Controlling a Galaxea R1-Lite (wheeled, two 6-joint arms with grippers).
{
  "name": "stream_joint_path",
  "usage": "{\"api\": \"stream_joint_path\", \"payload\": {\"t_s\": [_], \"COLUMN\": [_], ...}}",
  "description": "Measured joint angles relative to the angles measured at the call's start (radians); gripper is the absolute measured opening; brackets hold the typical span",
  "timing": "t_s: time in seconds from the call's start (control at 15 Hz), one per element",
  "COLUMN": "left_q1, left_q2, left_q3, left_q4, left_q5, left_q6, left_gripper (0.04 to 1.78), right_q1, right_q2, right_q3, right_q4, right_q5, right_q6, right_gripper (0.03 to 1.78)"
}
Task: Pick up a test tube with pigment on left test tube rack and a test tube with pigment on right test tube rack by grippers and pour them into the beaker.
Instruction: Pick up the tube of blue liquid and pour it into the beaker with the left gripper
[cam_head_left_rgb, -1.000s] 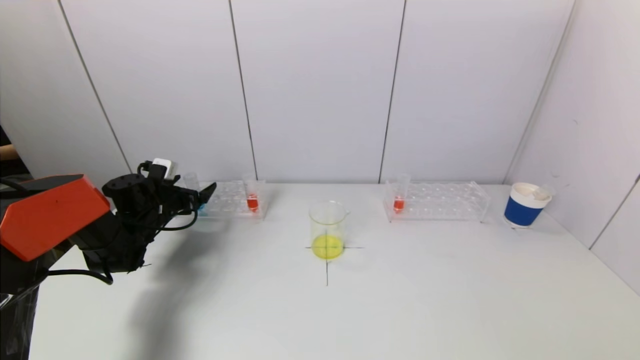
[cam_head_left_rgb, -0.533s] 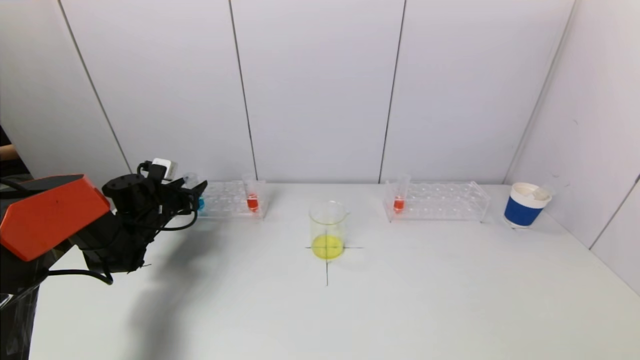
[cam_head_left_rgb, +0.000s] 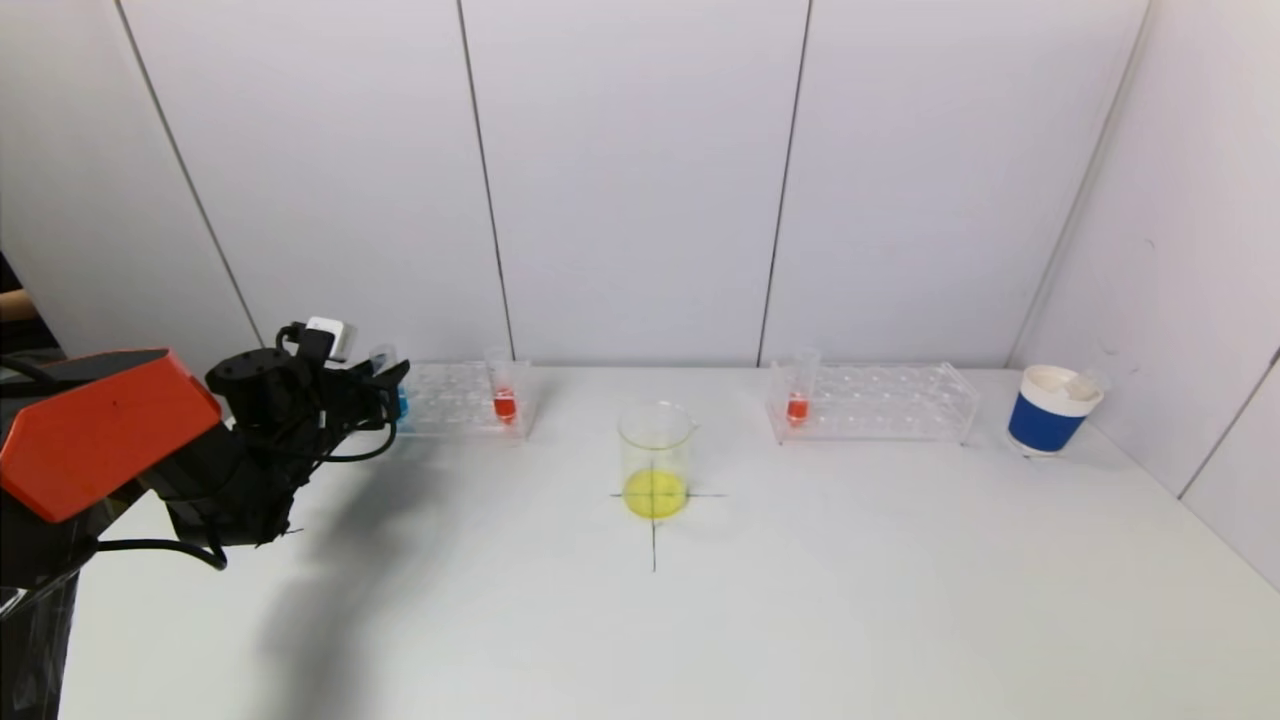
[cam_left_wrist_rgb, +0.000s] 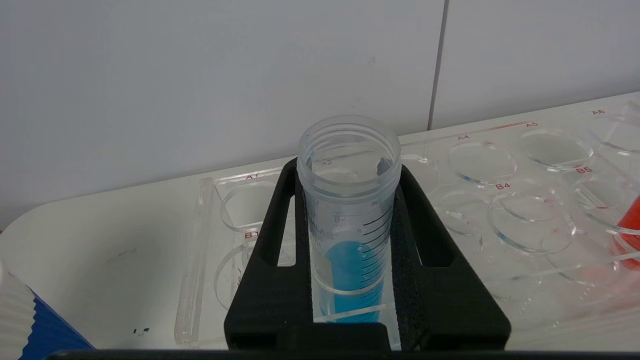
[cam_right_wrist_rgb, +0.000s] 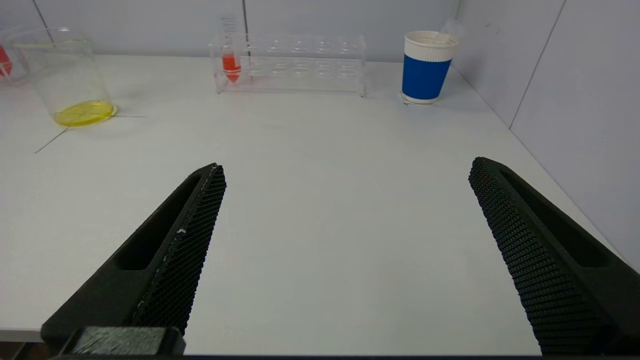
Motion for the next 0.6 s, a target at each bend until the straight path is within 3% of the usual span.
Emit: {"api": "stream_joint_path", "payload": {"t_s": [0.6], "left_q1": [0.002], "left_q2": [-0.009], "left_q3": [0.001], "left_q4": [0.000], "left_q5": [0.000], "left_q6": [-0.001], "left_gripper": [0.46], "right_q1": [0.000], "right_q2": [0.000], "right_q3": [0.000], "right_q4": [0.000], "right_q5": [0.000], "right_q6": [0.000], "right_gripper": [1.77]}}
